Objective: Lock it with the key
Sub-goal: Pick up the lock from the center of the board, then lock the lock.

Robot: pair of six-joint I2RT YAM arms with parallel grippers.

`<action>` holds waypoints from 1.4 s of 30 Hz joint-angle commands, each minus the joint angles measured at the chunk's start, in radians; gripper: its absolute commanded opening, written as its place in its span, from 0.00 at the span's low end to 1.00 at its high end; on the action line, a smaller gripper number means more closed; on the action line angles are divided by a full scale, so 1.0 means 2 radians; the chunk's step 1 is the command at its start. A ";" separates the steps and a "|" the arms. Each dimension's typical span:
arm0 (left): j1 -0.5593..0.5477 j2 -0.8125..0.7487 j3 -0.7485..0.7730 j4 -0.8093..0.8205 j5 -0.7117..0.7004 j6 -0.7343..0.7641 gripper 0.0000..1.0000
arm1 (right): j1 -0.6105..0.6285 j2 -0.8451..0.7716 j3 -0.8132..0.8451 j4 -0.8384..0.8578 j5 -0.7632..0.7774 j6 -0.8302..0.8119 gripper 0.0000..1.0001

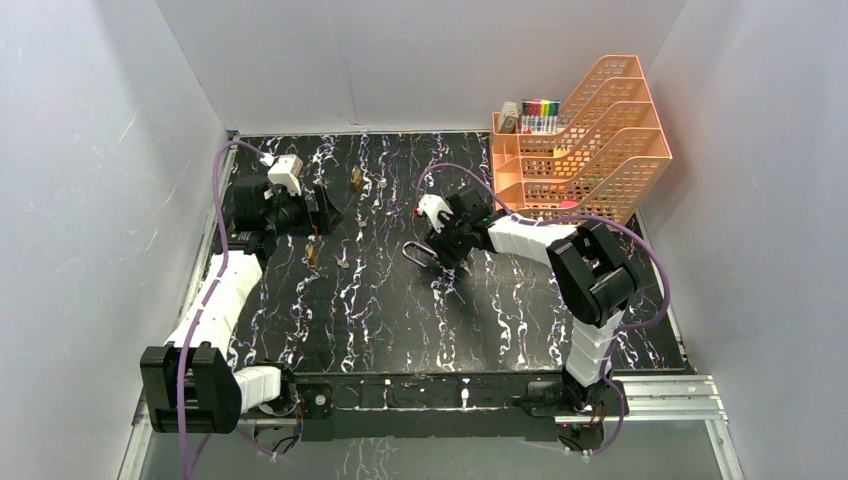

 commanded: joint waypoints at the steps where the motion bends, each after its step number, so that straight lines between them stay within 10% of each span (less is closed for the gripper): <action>1: -0.001 0.001 0.009 0.007 0.033 0.005 0.98 | -0.013 -0.023 0.001 -0.047 -0.053 0.014 0.00; 8: -0.006 0.021 0.021 0.044 0.200 -0.009 0.98 | -0.056 -0.060 0.078 -0.123 -0.394 0.064 0.00; 17: -0.083 0.031 0.044 0.056 0.355 0.060 0.98 | -0.069 -0.112 0.052 -0.001 -0.579 0.179 0.00; 30: -0.095 0.090 0.168 -0.103 0.448 0.233 0.98 | -0.086 -0.175 0.024 0.090 -0.608 0.303 0.00; 42: -0.097 0.113 0.220 -0.119 0.486 0.229 0.91 | -0.092 -0.215 0.003 0.210 -0.651 0.458 0.00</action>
